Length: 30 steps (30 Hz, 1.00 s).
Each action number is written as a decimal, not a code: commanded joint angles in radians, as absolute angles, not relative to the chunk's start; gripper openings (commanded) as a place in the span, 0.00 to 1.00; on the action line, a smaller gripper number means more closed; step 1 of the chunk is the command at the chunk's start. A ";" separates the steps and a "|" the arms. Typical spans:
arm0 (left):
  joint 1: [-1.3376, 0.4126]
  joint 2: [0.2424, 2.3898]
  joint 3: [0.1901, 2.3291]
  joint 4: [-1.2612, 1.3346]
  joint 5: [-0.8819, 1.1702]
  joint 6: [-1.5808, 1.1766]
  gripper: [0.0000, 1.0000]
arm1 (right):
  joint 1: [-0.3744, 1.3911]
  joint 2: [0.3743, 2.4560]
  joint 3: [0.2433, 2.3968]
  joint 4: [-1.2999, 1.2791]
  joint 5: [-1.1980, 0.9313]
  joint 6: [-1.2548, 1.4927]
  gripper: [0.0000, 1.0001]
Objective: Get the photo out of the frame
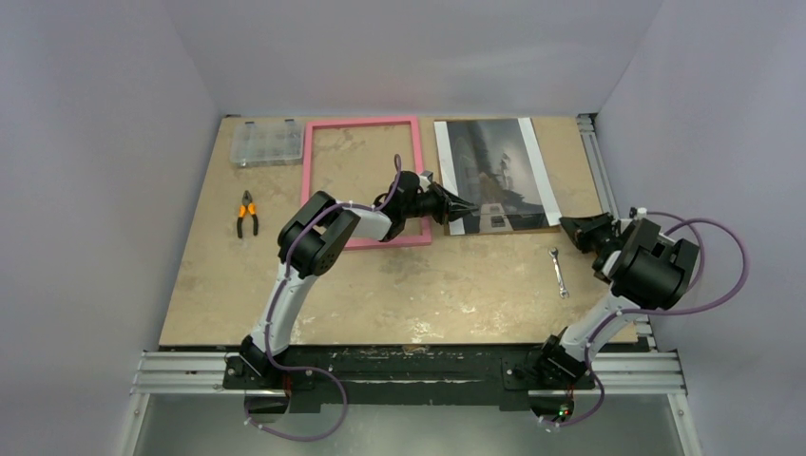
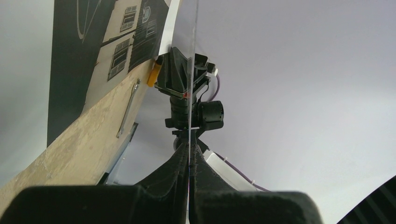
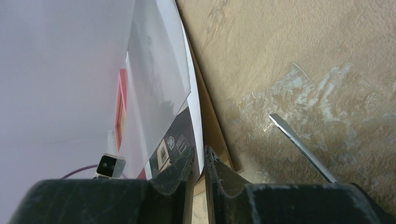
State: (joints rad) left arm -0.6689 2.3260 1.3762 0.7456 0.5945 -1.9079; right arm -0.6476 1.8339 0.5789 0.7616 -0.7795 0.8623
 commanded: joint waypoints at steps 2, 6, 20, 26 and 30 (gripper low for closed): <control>-0.666 2.328 1.379 0.809 0.595 -1.907 0.00 | -0.644 1.894 0.565 0.898 -0.807 0.960 0.14; -0.667 2.333 1.381 0.821 0.594 -1.918 0.00 | -0.629 1.916 0.568 0.928 -0.812 0.985 0.16; -0.666 2.334 1.371 0.829 0.589 -1.918 0.00 | -0.564 1.913 0.526 1.028 -0.731 1.078 0.00; -0.663 2.336 1.364 0.849 0.576 -1.924 0.00 | -0.566 1.662 0.534 0.451 -0.560 0.870 0.00; -0.660 2.329 1.351 0.851 0.565 -1.918 0.00 | -0.567 1.529 0.600 0.088 -0.466 0.731 0.00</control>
State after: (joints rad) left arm -0.6678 2.3268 1.3685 0.7712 0.5869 -1.9095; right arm -0.5587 1.6363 0.5266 0.5282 -0.6109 0.9123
